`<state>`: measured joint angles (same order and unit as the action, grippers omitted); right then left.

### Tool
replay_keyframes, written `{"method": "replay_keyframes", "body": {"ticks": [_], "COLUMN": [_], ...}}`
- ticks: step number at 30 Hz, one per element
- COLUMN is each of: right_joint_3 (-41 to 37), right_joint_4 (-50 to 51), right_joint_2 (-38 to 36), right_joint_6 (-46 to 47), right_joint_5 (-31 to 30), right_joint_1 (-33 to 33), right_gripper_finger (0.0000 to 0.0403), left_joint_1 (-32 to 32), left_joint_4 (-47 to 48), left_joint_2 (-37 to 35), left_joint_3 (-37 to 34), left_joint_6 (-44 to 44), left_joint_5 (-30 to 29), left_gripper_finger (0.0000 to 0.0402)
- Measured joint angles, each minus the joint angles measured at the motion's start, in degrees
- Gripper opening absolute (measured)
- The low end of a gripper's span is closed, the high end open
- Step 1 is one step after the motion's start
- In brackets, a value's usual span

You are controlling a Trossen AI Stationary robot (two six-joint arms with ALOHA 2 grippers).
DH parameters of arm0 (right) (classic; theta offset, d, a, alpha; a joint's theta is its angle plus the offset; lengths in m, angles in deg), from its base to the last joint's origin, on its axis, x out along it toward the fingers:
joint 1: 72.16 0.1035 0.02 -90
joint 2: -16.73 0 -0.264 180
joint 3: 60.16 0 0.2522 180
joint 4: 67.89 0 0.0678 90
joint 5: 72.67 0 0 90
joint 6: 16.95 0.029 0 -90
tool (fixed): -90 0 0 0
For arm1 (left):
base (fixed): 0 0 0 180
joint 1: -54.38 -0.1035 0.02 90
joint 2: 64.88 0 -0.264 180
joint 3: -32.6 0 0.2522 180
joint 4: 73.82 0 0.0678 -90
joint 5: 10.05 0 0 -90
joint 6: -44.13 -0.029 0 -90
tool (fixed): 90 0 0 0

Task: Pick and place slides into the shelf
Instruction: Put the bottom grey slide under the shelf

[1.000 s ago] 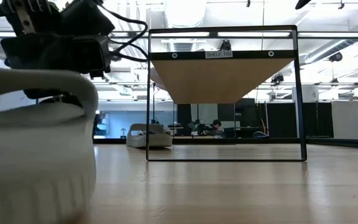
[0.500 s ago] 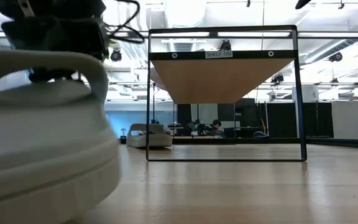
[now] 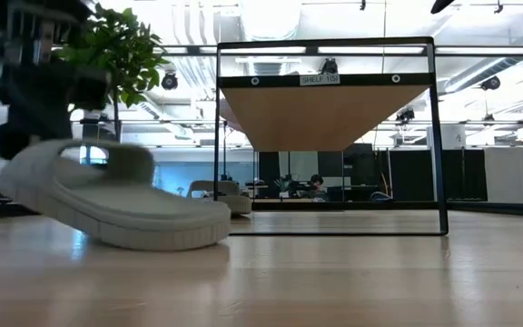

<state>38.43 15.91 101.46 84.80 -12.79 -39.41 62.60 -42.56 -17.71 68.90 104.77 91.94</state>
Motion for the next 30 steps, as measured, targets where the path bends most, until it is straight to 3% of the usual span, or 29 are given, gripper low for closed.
{"method": "replay_keyframes", "body": {"ticks": [4, 10, 13, 17, 23, 30], "right_joint_3": [0.0, 0.0, 0.0, 0.0, 0.0, 0.0], "right_joint_4": [0.0, -0.2, -0.2, -0.2, -0.1, 0.0], "right_joint_2": [0.0, 0.0, 0.0, 0.0, 0.0, 0.0], "right_joint_6": [0.0, 0.0, 0.0, -0.2, -0.4, -0.4], "right_joint_5": [0.0, 0.0, 0.0, -0.8, -1.5, -1.6], "right_joint_1": [0.0, 0.0, 0.0, 0.0, -0.1, -0.2], "right_gripper_finger": [0.0226, 0.0226, 0.0226, 0.0226, 0.0226, 0.0226], "left_joint_1": [0.0, 0.0, 0.0, 0.0, 0.0, 0.0], "left_joint_4": [3.8, 15.0, 19.6, 18.8, 12.7, -1.1], "left_joint_2": [-8.1, -18.1, -21.0, -25.6, -24.6, -13.9], "left_joint_3": [-4.6, -6.0, -5.7, -6.1, -7.7, -9.2], "left_joint_6": [5.3, 9.0, 11.4, 14.4, 17.0, 17.0], "left_joint_5": [-3.2, -9.0, -15.8, -27.0, -31.2, -28.9], "left_gripper_finger": [0.0000, 0.0000, 0.0000, 0.0000, 0.0000, 0.0000]}}
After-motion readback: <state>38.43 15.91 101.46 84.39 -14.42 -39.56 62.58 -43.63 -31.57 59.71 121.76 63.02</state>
